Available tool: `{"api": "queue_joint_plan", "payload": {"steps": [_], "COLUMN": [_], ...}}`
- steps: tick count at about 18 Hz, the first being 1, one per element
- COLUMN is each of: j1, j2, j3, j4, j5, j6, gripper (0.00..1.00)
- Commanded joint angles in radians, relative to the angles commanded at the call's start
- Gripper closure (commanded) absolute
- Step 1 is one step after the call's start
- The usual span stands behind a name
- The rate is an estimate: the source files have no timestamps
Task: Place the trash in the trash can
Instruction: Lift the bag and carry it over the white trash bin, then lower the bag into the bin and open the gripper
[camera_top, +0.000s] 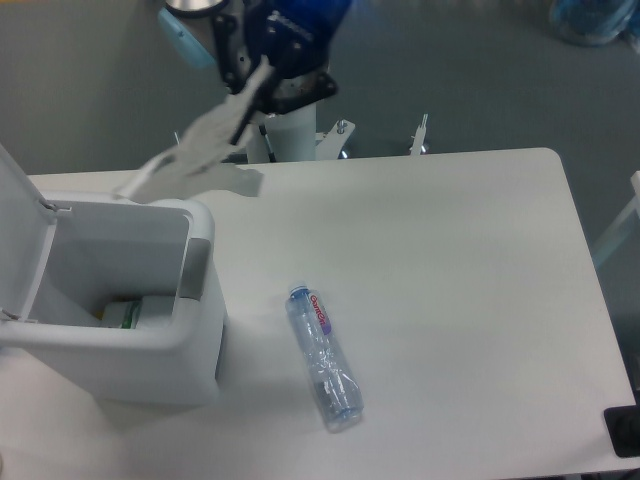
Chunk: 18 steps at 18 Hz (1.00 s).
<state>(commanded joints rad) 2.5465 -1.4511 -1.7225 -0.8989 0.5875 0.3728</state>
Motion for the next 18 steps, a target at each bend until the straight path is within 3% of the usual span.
{"api": "queue_joint_plan", "payload": {"steps": [5,12,18], "j1": [-0.032,-0.089,-0.115], "j2": [-0.006,-0.09,-0.126], "j3": [-0.04,-0.043,-0.046], "j4": [0.002,0.002,0.002], "j5": [0.0,0.0,0.0], "j6": [-0.009,-0.008,-0.063], "gripper": [1.0,1.0,1.0]}}
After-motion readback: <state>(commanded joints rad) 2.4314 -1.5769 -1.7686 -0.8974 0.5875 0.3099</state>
